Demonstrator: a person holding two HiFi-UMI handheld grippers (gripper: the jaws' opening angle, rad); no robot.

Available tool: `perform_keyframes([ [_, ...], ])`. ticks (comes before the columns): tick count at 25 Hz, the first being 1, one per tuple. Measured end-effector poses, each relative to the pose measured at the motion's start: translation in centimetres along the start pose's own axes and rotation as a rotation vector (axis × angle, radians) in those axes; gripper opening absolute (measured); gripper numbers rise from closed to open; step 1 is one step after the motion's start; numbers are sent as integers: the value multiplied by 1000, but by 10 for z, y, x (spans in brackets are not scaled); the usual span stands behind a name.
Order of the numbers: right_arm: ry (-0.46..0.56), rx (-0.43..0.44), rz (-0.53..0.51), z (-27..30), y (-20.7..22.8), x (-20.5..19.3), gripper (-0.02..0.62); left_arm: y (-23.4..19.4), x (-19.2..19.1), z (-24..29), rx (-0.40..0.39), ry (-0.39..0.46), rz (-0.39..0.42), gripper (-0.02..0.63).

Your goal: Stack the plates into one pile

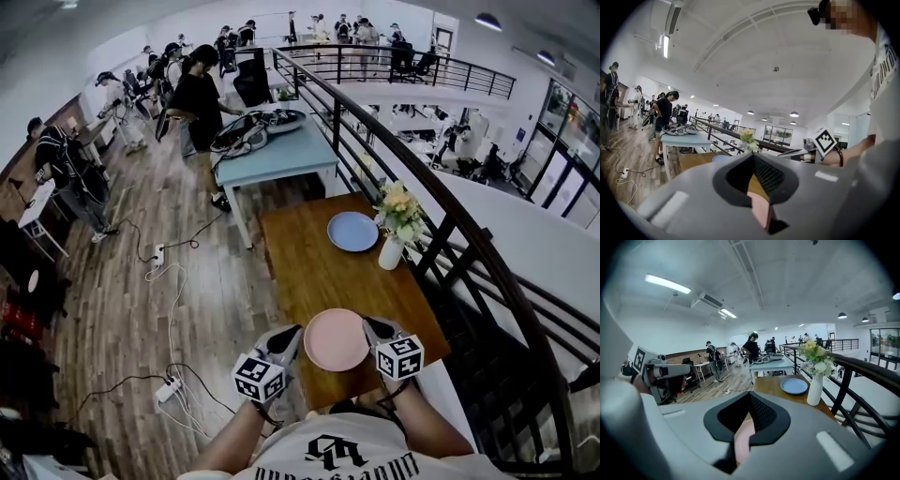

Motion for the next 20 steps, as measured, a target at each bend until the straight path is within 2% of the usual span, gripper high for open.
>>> perform_keyframes([
  [10, 3, 49, -8, 11, -2, 2, 3, -2, 4, -6, 53, -24, 8, 46],
  [20, 15, 154, -32, 23, 20, 15, 3, 4, 7, 15, 150, -20, 9, 46],
])
Point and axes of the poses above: the fingertips, and each gripper's own axes: z forward along the fingers, y to its right, x out of its top, the point moved 3 cm from there along -z, backward along the fingers, and after that the axes turned 14 degrees about -x, right-handed, at the moved point
